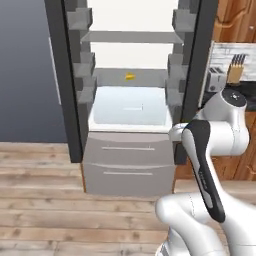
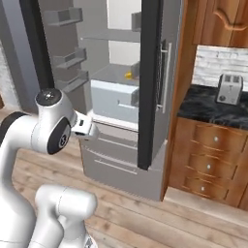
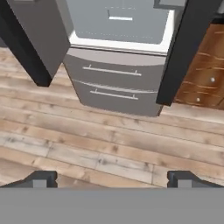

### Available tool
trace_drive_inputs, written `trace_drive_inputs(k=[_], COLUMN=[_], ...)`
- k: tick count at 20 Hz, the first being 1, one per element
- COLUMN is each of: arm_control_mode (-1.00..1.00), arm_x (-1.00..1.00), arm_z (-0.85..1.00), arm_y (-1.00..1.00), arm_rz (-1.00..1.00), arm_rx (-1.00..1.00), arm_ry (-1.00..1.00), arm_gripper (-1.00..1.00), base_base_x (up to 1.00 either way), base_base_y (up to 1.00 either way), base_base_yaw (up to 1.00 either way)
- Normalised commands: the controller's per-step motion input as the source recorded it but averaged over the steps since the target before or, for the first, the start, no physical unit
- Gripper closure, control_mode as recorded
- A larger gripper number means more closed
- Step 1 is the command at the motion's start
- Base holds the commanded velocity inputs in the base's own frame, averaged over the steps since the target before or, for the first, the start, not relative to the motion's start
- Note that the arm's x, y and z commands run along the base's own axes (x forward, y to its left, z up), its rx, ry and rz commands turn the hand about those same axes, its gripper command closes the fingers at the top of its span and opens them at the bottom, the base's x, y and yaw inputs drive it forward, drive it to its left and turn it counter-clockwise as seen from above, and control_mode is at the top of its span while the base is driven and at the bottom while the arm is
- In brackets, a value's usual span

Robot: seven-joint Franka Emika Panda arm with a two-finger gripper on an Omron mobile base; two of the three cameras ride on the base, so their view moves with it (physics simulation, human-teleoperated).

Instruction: Take the cheese, fish, and bell pepper from the fridge and place them on the plate on the dining counter to create an appetizer plate.

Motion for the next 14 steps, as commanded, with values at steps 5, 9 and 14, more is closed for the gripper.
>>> trace_drive_inputs(k=[5,9,14], arm_control_mode=[1.0,1.0,1.0], arm_x=[0.0,0.0,0.0], arm_z=[0.0,0.0,0.0], arm_y=[0.0,0.0,0.0], arm_rz=[0.0,0.0,0.0], arm_rx=[0.0,0.0,0.0], arm_ry=[0.0,0.0,0.0], arm_gripper=[-1.0,-1.0,-1.0], base_base_x=[1.0,1.0,1.0], base_base_y=[0.36,0.13,0.74], base_base_yaw=[-0.1,-0.14,-0.15])
